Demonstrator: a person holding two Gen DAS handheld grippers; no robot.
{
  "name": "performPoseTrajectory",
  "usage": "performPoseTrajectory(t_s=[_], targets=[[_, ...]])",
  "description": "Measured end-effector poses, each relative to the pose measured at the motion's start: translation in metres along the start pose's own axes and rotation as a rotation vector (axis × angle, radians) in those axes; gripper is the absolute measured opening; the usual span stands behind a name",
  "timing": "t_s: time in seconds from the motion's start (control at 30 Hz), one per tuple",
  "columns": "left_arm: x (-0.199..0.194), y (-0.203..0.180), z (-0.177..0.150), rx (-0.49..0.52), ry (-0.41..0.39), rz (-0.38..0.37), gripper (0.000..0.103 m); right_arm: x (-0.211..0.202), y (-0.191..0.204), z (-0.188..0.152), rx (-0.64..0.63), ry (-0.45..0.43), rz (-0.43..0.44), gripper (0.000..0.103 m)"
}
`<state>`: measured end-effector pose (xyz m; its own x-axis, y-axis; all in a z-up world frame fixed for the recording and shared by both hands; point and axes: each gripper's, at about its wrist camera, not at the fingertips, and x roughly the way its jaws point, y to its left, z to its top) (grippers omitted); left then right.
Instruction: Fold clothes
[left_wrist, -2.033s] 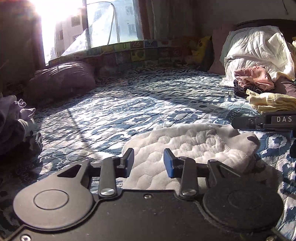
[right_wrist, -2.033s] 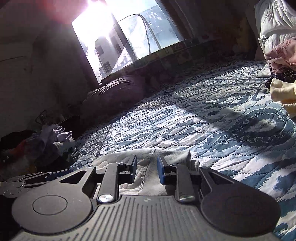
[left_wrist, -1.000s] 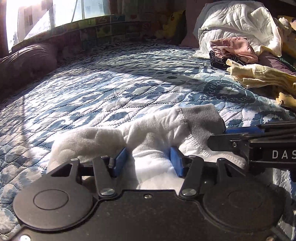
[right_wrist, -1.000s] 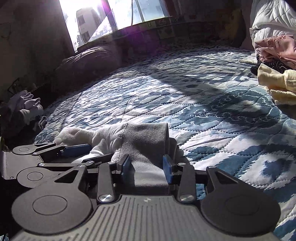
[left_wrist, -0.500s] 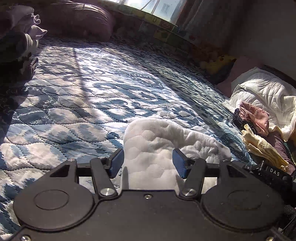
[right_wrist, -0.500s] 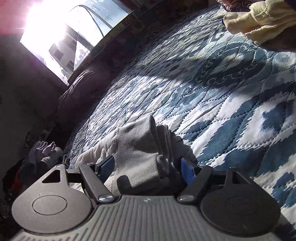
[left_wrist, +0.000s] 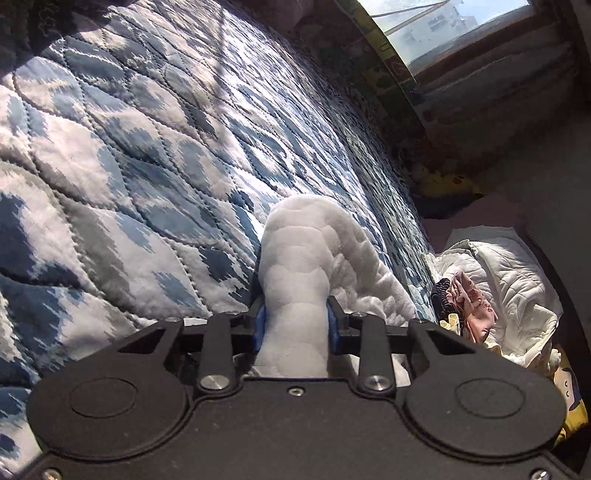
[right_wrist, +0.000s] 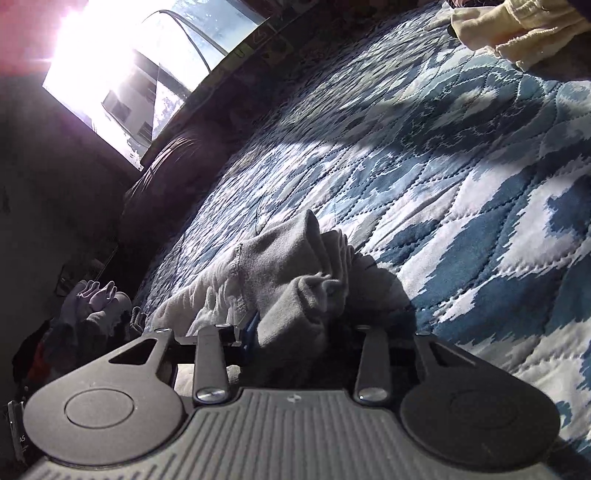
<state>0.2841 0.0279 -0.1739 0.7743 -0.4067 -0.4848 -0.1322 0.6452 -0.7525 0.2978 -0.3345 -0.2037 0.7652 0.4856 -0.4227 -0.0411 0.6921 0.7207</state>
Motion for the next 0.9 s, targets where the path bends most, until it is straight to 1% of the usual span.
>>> performPoseTrajectory(t_s=[0.1,0.13,0.17,0.2,0.23,0.27,0.3,0.33,0.37,0.43,0.5,0.6,0.63,0.67,0.7,0.73,0.77,0.8,0.83,0.9], targets=[[-0.030,-0.002,0.007,0.021,-0.049,-0.001,0.024,-0.003,0.015,-0.003,-0.014,-0.007,0.112,0.035],[-0.044,0.001,0.010,0.015,-0.074,-0.007,0.024,-0.004,0.024,-0.005,-0.024,0.000,0.165,0.035],[-0.059,0.005,0.013,0.007,-0.101,-0.012,0.024,-0.002,0.034,-0.008,-0.038,0.023,0.207,0.035],[-0.076,0.012,0.015,-0.005,-0.132,-0.006,0.025,0.001,0.041,-0.011,-0.053,0.054,0.217,0.039],[-0.087,0.020,0.015,-0.007,-0.147,0.020,0.032,0.006,0.048,-0.015,-0.068,0.080,0.181,0.046],[-0.092,0.030,0.014,-0.023,-0.141,0.052,0.041,0.011,0.052,-0.019,-0.085,0.087,0.121,0.064],[-0.096,0.041,0.013,-0.045,-0.129,0.083,0.064,0.013,0.052,-0.022,-0.098,0.086,0.078,0.075],[-0.100,0.054,0.011,-0.094,-0.121,0.099,0.070,0.015,0.051,-0.025,-0.095,0.091,0.037,0.075],[-0.105,0.066,0.008,-0.151,-0.121,0.094,0.070,0.015,0.048,-0.025,-0.059,0.100,0.057,0.075],[-0.112,0.080,0.003,-0.199,-0.131,0.067,0.070,0.012,0.041,-0.024,0.005,0.108,0.109,0.076],[-0.113,0.082,0.000,-0.197,-0.135,0.056,0.070,0.009,0.037,-0.024,0.031,0.111,0.124,0.080],[-0.107,0.079,0.002,-0.193,-0.118,0.031,0.071,0.016,0.035,-0.029,0.037,0.149,0.133,0.080],[-0.103,0.077,0.001,-0.195,-0.113,0.023,0.071,0.018,0.040,-0.033,0.005,0.152,0.137,0.080],[-0.098,0.074,0.001,-0.191,-0.106,0.017,0.071,0.020,0.045,-0.037,-0.025,0.150,0.130,0.079],[-0.093,0.069,0.000,-0.174,-0.103,0.036,0.070,0.022,0.050,-0.041,-0.055,0.148,0.123,0.074],[-0.089,0.064,-0.002,-0.151,-0.101,0.062,0.068,0.024,0.054,-0.046,-0.080,0.147,0.120,0.065],[-0.086,0.059,-0.002,-0.137,-0.097,0.080,0.066,0.027,0.053,-0.051,-0.081,0.150,0.125,0.046],[-0.084,0.058,-0.002,-0.152,-0.088,0.085,0.052,0.029,0.053,-0.055,-0.083,0.152,0.129,0.040],[-0.084,0.059,-0.002,-0.180,-0.077,0.076,0.039,0.025,0.053,-0.057,-0.086,0.137,0.130,0.039],[-0.092,0.054,0.001,-0.179,-0.067,0.061,0.034,0.013,0.056,-0.057,-0.078,0.116,0.139,0.036]])
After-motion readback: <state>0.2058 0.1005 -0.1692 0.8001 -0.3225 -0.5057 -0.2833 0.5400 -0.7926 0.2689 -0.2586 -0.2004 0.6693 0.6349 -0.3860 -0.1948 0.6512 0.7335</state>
